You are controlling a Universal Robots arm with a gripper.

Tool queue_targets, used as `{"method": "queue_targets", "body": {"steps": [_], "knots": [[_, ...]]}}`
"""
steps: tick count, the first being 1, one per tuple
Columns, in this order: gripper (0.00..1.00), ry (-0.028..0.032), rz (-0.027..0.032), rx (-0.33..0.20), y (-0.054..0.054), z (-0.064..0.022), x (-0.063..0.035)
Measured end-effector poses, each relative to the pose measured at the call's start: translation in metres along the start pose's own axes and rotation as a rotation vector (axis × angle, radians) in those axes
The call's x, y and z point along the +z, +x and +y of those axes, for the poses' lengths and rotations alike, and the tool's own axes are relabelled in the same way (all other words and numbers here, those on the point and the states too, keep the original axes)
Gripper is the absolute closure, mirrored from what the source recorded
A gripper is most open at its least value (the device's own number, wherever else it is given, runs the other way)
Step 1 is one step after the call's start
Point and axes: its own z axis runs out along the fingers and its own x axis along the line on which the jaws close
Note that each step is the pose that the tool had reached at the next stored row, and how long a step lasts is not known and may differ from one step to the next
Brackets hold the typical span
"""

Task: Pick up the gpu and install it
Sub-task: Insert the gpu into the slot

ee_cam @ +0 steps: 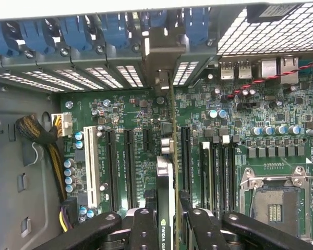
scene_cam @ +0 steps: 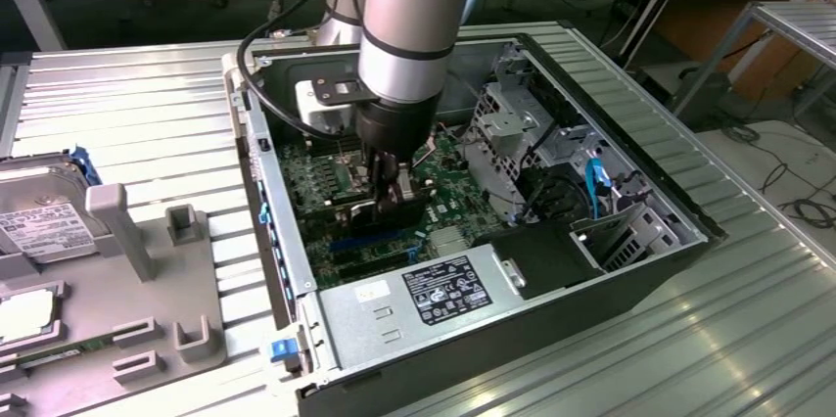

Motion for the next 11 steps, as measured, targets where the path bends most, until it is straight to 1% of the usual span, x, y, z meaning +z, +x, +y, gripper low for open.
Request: {"method": "queue_targets", "body": {"steps": [3,11], "knots": [[0.73,0.0003,0.0003,0.000,-0.0015,0.0002,0.0004],[0.73,0.0002,0.0017,0.000,-0.0012,0.0002,0.0028]]}}
